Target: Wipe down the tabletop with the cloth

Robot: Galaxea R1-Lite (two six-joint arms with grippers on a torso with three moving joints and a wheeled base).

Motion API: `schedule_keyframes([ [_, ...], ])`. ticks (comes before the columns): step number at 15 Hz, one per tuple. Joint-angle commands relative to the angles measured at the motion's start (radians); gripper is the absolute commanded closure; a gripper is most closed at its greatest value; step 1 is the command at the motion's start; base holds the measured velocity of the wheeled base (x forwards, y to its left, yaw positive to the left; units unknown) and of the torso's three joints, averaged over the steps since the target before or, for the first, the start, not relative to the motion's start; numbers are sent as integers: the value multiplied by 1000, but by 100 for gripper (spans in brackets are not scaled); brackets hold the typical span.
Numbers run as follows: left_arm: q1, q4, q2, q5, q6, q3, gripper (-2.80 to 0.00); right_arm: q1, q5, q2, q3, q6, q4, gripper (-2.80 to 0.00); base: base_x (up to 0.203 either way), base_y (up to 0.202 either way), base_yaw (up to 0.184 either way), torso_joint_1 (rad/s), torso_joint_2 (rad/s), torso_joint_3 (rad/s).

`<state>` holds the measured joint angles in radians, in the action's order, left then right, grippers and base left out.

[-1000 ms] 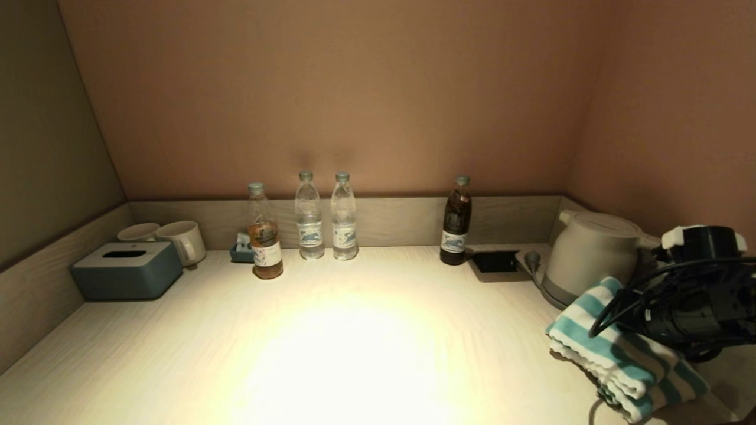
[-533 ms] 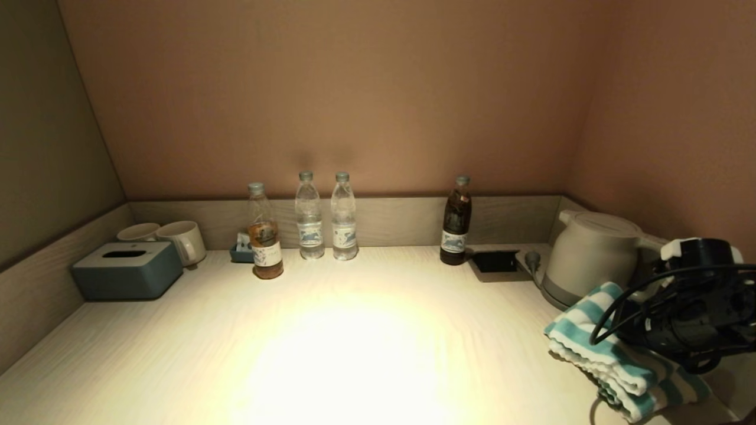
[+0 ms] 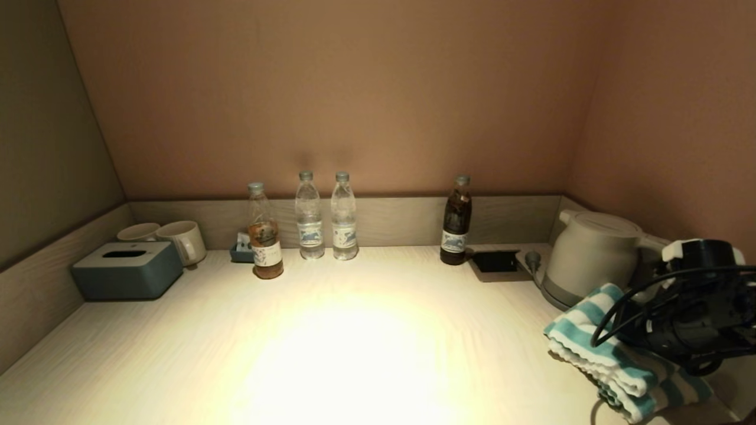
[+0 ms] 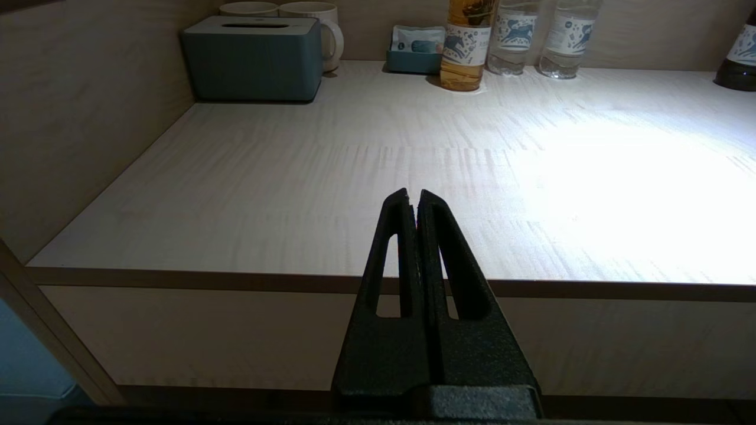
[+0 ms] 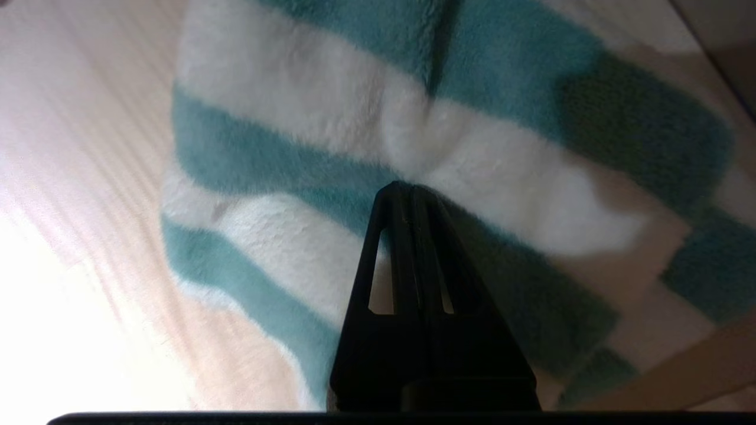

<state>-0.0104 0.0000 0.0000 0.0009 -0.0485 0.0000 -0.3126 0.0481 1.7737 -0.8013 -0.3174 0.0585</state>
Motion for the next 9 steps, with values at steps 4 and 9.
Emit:
schedule_keyframes([
  [4, 0, 0, 2, 1, -1, 0, 0, 16, 14, -269, 56, 10, -1, 0, 0, 0, 0, 0, 0, 0],
  [9, 0, 0, 2, 1, -1, 0, 0, 67, 15, -433, 135, 53, -3, 0, 0, 0, 0, 0, 0, 0],
])
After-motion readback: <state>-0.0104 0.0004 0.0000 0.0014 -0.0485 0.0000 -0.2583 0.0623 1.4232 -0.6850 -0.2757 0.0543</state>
